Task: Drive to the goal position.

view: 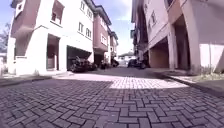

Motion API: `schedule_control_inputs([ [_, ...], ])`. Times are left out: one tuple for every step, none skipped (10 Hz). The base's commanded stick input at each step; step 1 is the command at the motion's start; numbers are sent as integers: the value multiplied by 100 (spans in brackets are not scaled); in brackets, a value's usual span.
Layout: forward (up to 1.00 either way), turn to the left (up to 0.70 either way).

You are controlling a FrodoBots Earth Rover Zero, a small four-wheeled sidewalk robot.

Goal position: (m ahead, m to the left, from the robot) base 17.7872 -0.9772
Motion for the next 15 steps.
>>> schedule_control_inputs([
  [69, 3],
  [69, 3],
  [69, 3],
  [69, 3],
  [69, 3],
  [69, 3],
  [69, 3],
  [69, 3],
  [69, 3],
  [69, 3],
  [69, 3],
  [69, 3],
  [69, 3],
  [69, 3],
  [69, 1],
])
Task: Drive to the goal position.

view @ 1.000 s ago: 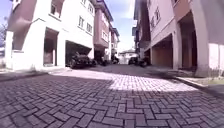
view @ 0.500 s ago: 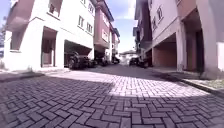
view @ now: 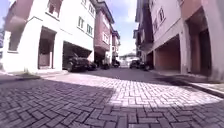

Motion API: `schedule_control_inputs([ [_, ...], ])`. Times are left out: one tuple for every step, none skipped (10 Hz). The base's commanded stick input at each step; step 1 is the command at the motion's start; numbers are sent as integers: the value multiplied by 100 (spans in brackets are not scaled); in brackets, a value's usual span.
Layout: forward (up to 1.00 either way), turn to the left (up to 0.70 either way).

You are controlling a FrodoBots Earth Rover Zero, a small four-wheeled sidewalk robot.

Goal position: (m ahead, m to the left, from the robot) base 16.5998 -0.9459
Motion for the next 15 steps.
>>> schedule_control_inputs([
  [69, -5],
  [69, -14],
  [69, -24],
  [69, -33],
  [69, -34],
  [69, -34],
  [69, -33],
  [69, 3],
  [69, 3],
  [69, 3],
  [69, 3],
  [69, 3],
  [69, 3],
  [69, 3],
  [69, 3],
])
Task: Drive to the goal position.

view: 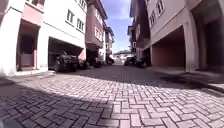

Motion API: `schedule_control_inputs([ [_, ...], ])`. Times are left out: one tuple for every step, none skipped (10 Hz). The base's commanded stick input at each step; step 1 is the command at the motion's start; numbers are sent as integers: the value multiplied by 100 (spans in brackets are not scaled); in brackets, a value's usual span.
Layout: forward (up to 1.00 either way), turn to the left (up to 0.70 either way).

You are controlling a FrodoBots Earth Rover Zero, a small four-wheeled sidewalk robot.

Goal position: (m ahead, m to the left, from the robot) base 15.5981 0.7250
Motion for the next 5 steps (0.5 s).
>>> schedule_control_inputs([
  [69, 3],
  [69, 3],
  [69, 3],
  [69, 3],
  [69, 3],
])
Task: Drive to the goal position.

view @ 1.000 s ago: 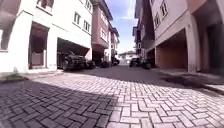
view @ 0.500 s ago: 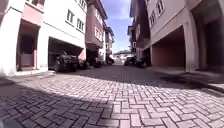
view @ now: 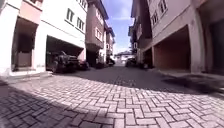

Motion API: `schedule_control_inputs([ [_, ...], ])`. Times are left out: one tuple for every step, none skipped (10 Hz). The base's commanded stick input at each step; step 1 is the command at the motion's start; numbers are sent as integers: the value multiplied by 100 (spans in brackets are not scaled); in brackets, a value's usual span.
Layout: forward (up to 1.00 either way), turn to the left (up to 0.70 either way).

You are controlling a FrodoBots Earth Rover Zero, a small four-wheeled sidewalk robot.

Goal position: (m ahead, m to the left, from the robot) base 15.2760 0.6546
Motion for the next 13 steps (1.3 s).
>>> schedule_control_inputs([
  [69, 3],
  [69, 3],
  [69, 3],
  [69, 3],
  [69, 3],
  [69, 3],
  [69, 3],
  [69, 3],
  [69, 3],
  [69, 3],
  [69, 3],
  [69, 3],
  [69, 3],
])
